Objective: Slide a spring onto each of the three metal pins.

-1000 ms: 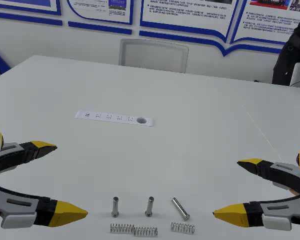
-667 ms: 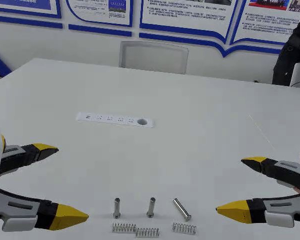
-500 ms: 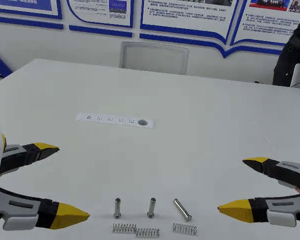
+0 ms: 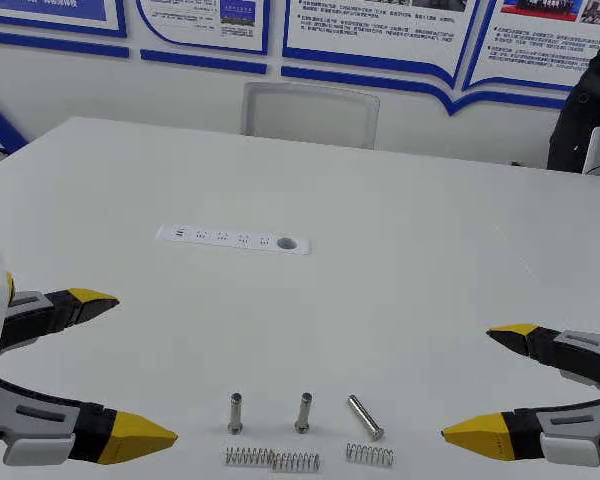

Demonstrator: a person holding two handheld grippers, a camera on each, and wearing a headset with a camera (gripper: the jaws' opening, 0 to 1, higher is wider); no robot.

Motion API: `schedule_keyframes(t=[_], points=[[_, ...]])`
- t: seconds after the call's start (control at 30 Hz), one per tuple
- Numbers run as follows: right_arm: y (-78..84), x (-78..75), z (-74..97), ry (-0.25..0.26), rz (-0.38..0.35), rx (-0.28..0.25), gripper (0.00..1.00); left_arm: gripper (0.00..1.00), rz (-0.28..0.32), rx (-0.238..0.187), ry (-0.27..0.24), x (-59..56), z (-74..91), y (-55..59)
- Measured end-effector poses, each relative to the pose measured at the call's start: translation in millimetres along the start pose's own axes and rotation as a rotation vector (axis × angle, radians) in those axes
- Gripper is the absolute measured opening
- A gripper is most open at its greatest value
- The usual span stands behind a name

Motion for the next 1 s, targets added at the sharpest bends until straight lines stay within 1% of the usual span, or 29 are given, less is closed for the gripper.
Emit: schedule_keyframes(t=[0.1,0.17,0.3,0.43,0.5,0.6,0.77,0.9,1.0], points=[[-0.8,0.5,0.3,0.003,-0.007,-0.009,0.94,1.0,0.016,-0.013,-0.003,0.2,0.0,0.0],[-0.8,0.8,-0.3,0.002,-0.007,-0.003,0.94,1.0,0.012,-0.008,-0.001,-0.5,-0.3,0.4],[-0.2,1.8,-4.6,-0.006,-0.004,0.011,0.94,1.0,-0.006,0.017,0.012,-3.0,-1.8,4.3],[1.9,3.8,-9.8,-0.021,-0.001,0.028,0.94,1.0,-0.021,0.053,0.019,-4.5,-4.1,12.4],[2.5,5.4,-11.7,-0.032,0.0,0.034,0.93,1.0,-0.018,0.059,0.026,-5.1,-4.7,15.6],[3.7,7.3,-14.8,-0.047,0.002,0.042,0.93,1.0,-0.006,0.056,0.025,-4.6,-5.1,17.8],[7.4,6.9,-20.8,-0.043,-0.001,0.05,0.93,1.0,0.011,0.041,0.018,-4.4,-5.3,19.2],[10.3,6.9,-25.5,-0.051,-0.016,0.045,0.88,1.0,0.013,0.042,0.017,-2.7,-5.1,20.6],[14.5,5.4,-29.6,-0.06,-0.026,0.056,0.88,1.0,0.021,0.044,0.019,-1.5,-7.3,21.8]])
Point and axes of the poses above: the centre of the closed fingertips' face, and the gripper's own axes: z roughly backward along the fingers, x roughly to its left, y roughly out of its underside, the point moved 10 cm from there along z, roughly backward along the fingers, and after that the axes turned 11 degrees about -x, right-handed, at the moved point
